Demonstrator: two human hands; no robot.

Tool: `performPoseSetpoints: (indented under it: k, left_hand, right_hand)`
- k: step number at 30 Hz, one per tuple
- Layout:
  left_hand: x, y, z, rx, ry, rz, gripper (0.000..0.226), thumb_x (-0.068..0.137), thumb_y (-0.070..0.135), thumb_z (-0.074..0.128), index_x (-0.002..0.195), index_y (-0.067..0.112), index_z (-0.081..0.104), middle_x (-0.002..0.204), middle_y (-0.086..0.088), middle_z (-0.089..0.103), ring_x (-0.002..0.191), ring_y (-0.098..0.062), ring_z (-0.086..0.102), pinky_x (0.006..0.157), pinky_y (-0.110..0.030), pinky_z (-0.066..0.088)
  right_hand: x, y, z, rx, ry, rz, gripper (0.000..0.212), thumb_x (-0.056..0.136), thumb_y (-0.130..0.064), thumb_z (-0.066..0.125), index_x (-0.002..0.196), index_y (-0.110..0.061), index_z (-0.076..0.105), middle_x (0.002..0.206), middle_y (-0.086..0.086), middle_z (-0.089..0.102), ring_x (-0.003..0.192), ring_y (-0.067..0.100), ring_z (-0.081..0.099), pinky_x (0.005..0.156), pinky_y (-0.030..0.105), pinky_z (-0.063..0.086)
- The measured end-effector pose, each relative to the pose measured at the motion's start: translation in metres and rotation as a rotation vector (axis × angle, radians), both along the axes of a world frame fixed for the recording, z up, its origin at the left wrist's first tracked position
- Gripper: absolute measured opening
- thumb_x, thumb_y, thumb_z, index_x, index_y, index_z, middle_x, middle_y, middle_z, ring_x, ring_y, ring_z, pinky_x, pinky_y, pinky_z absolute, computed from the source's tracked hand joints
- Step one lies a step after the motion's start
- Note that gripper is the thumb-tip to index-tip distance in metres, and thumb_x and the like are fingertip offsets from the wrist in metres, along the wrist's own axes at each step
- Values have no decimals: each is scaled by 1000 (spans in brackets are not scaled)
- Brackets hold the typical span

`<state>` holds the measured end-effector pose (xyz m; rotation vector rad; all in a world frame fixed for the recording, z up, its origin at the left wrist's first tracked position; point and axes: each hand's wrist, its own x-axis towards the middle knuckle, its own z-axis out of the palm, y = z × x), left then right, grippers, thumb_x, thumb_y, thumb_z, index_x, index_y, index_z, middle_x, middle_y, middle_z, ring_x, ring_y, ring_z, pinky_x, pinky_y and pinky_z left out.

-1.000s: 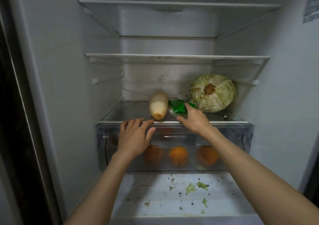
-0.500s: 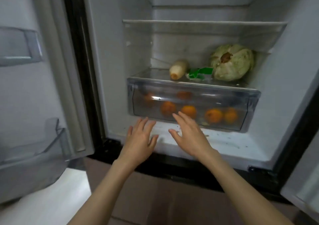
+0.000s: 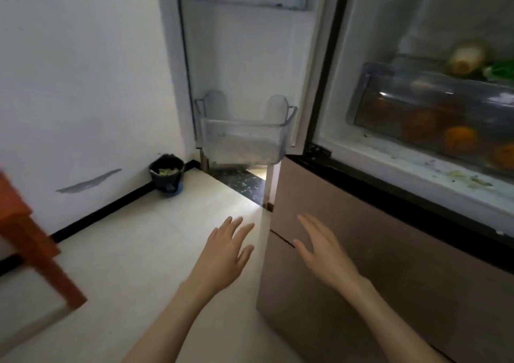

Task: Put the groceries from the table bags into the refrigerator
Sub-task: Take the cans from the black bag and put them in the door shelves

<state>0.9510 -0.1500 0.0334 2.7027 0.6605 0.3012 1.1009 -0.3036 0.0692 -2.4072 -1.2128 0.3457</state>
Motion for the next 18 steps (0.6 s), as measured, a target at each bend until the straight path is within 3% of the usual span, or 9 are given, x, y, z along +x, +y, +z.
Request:
performPoseSetpoints:
  k: [5,9,13,18]
  left_hand:
    - [-137,52,-10,21,48,216,76,81,58,7,143,22,31,150,-4,30,143,-25,17,114,-41,20]
    - [-254,80,-23,5,122,389,54,97,46,31,146,27,20,155,2,18,144,-19,6,116,-36,10]
    - [-363,99,-34,-46,121,611,53,95,45,35,144,29,23,154,3,21,143,-18,13,117,-38,16]
    - [-467,124,-28,-98,95,856,52,97,39,36,145,24,23,155,1,17,144,-18,5,116,-37,6]
  right_hand:
    - [-97,74,-13,-32,-16,209,56,98,-36,41,147,-23,19,156,2,17,144,17,13,118,35,12]
    - [-209,142,-24,-17,-17,379,57,98,-38,39,148,-22,19,156,1,19,143,16,15,116,31,12]
    - [-323,204,-39,3,32,571,57,97,-39,41,148,-22,21,155,0,22,143,15,17,118,34,15]
    - [-423,274,-44,5,34,769,56,97,-40,41,147,-23,22,154,-2,24,142,14,19,117,34,16]
